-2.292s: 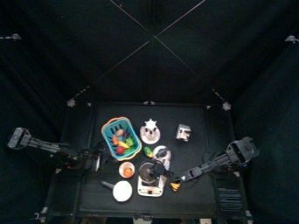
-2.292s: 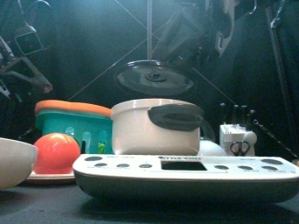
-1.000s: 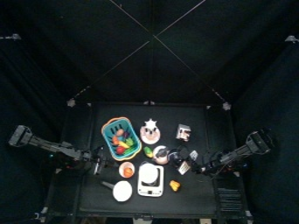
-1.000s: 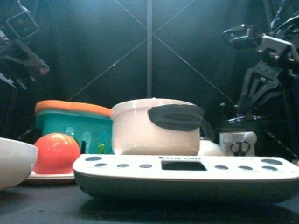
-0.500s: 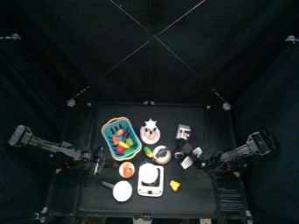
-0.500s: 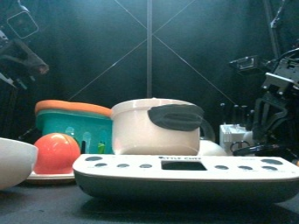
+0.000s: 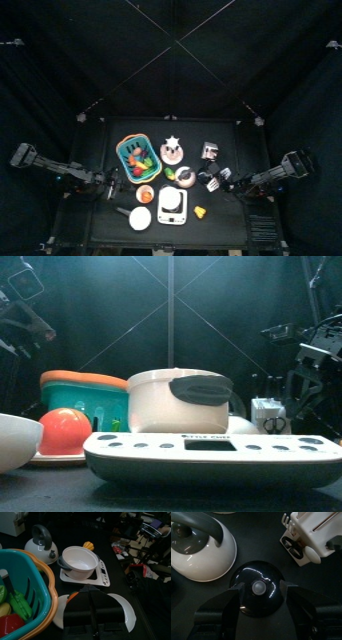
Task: Place pot lid to right of kettle
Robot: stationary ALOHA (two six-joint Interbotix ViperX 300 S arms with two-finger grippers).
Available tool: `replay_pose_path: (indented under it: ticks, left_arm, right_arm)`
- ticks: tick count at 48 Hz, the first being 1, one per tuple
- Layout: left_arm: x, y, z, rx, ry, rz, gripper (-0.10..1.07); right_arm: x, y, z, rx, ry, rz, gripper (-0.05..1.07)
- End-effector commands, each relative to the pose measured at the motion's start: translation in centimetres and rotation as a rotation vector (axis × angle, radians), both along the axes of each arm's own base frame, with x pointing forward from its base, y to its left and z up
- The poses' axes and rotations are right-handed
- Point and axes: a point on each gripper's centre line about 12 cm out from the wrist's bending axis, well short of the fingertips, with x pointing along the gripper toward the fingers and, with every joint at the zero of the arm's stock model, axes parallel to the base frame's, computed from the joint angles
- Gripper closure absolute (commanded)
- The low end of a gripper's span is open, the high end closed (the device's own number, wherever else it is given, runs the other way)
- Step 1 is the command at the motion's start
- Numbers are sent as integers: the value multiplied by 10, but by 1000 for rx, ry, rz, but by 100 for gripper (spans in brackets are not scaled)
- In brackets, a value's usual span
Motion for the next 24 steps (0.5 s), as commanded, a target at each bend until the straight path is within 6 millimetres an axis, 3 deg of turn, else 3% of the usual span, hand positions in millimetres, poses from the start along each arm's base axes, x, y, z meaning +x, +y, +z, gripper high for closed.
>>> replay_pose_path:
  ticks: [1,24]
  left_arm:
    - [4,-1,8,-4,-26,0,80]
    - [4,-1,8,-3,-27,-1,80]
  right_arm:
    - [6,2,5,12,-25,5,12]
    - [19,12,-4,34,14,17,12]
